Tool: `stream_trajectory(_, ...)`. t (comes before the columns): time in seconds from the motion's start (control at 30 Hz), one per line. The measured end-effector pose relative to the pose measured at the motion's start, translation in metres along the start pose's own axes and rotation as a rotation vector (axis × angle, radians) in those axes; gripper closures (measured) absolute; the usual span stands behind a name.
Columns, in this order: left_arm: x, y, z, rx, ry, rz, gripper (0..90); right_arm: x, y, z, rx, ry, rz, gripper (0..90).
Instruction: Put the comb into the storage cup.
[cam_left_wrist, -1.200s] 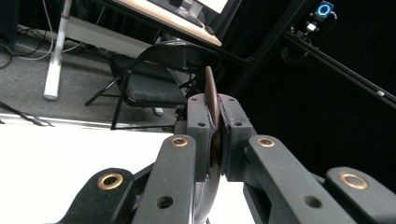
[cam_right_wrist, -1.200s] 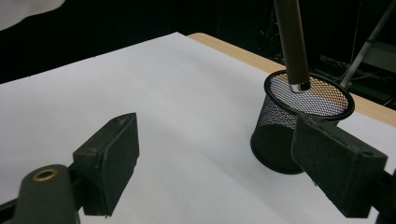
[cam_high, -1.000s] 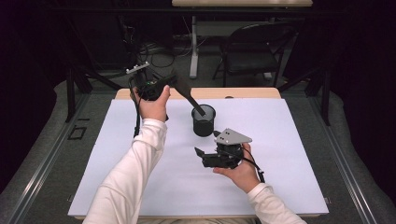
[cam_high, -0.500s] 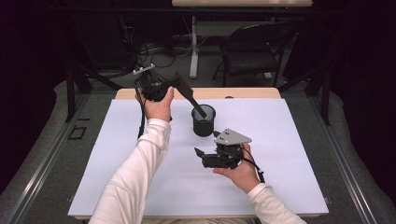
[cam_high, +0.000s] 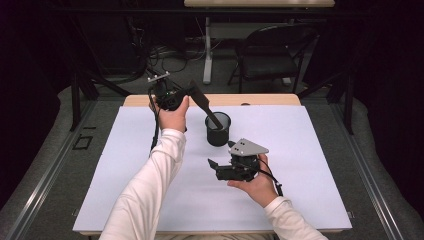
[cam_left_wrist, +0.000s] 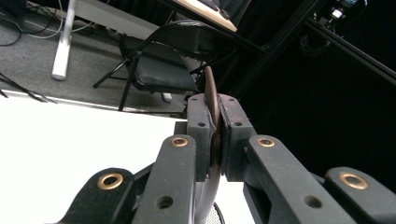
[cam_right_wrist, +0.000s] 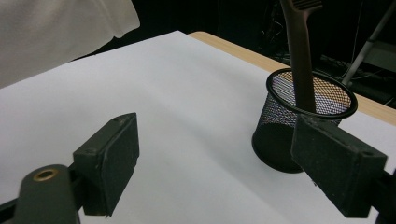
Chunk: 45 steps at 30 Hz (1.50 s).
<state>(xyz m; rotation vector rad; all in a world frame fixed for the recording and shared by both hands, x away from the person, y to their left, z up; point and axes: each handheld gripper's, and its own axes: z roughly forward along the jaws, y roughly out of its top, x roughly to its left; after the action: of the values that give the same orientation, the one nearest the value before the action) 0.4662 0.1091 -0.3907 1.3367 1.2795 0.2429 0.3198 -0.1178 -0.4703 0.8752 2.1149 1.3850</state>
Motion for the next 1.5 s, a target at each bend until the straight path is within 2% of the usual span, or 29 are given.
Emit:
stream_trajectory(0.23, 0.003, -0.005, 0.005, 0.021, 0.008, -0.007, 85.3, 0.000, -0.001, 0.000, 0.005, 0.002, 0.001, 15.3)
stream_trajectory(0.73, 0.006, -0.014, 0.015, 0.042, 0.012, -0.017, 85.3, 0.000, -0.002, 0.000, 0.005, 0.004, 0.001, 15.4)
stream_trajectory(1.23, 0.014, -0.026, 0.028, 0.059, 0.030, -0.027, 85.2, 0.001, -0.002, 0.000, 0.008, 0.007, -0.004, 15.3)
stream_trajectory(1.5, 0.018, -0.035, 0.034, 0.056, 0.026, -0.055, 85.2, 0.001, -0.003, 0.000, 0.014, 0.006, -0.004, 15.4)
